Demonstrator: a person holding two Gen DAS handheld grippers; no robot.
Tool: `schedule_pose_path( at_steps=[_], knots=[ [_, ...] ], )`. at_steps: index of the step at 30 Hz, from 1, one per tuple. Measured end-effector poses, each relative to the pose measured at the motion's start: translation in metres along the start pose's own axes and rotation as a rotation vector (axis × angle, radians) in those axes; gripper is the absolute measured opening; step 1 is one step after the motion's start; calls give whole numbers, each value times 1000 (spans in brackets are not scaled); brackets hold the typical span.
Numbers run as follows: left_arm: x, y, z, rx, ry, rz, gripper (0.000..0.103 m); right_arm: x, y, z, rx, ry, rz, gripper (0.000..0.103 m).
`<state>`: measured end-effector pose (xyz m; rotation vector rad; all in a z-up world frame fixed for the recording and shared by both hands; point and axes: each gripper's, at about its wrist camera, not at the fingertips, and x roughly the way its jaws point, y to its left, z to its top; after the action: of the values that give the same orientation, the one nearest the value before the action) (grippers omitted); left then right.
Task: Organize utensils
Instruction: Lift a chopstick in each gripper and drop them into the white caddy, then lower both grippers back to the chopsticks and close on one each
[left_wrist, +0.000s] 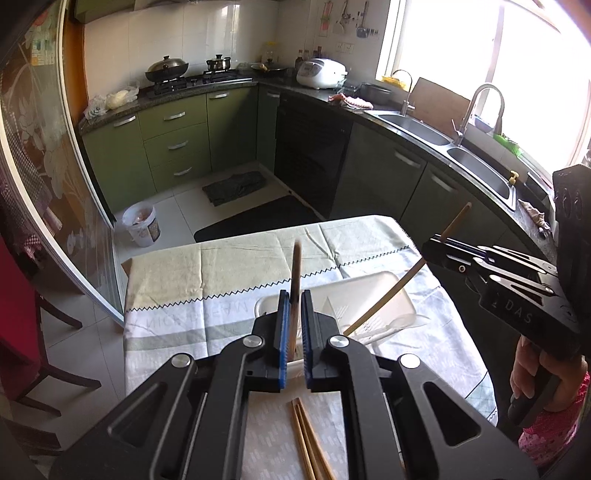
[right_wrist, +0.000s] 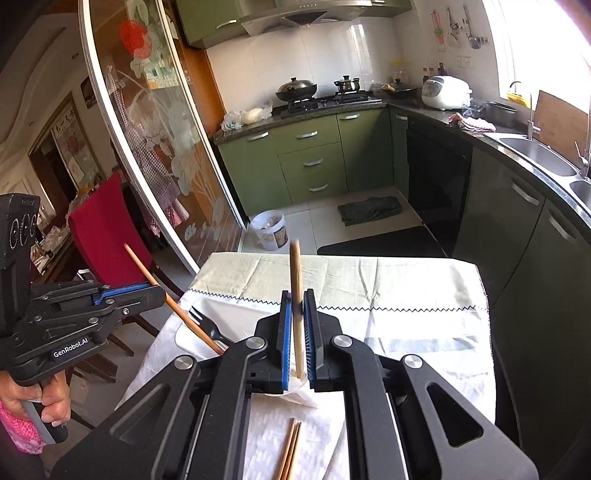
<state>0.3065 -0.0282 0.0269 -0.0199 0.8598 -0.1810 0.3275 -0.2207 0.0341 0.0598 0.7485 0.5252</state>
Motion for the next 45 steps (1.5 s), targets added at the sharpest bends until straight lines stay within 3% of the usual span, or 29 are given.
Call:
schedule_pose_path(
  at_steps=[6, 11, 13, 16, 21, 26, 34, 45],
  knots=[
    [4, 10, -9, -28, 27, -7, 6, 0, 7, -7, -12, 10, 1, 13],
    [-18, 17, -17, -56, 7, -23, 7, -39, -1, -14, 8, -58, 32, 19],
    [-22, 19, -29, -68, 33, -26, 14, -60, -8, -23, 17, -89, 44, 22],
    [-14, 19, -57, -76, 132, -29, 22, -85, -20, -47, 35, -106, 44, 28],
    [30, 14, -116, -71, 340, -34, 22, -98, -39, -101, 59, -61, 34, 28],
    [66, 11, -154, -86, 446, -68, 22, -93, -58, -165, 122, -1, 49, 34],
    [89, -5, -162, -46, 493, -42, 22, -80, -85, -218, 240, 53, 82, 34],
    [107, -17, -172, -14, 526, 23, 22, -69, -88, -229, 294, 66, 127, 37]
  ],
)
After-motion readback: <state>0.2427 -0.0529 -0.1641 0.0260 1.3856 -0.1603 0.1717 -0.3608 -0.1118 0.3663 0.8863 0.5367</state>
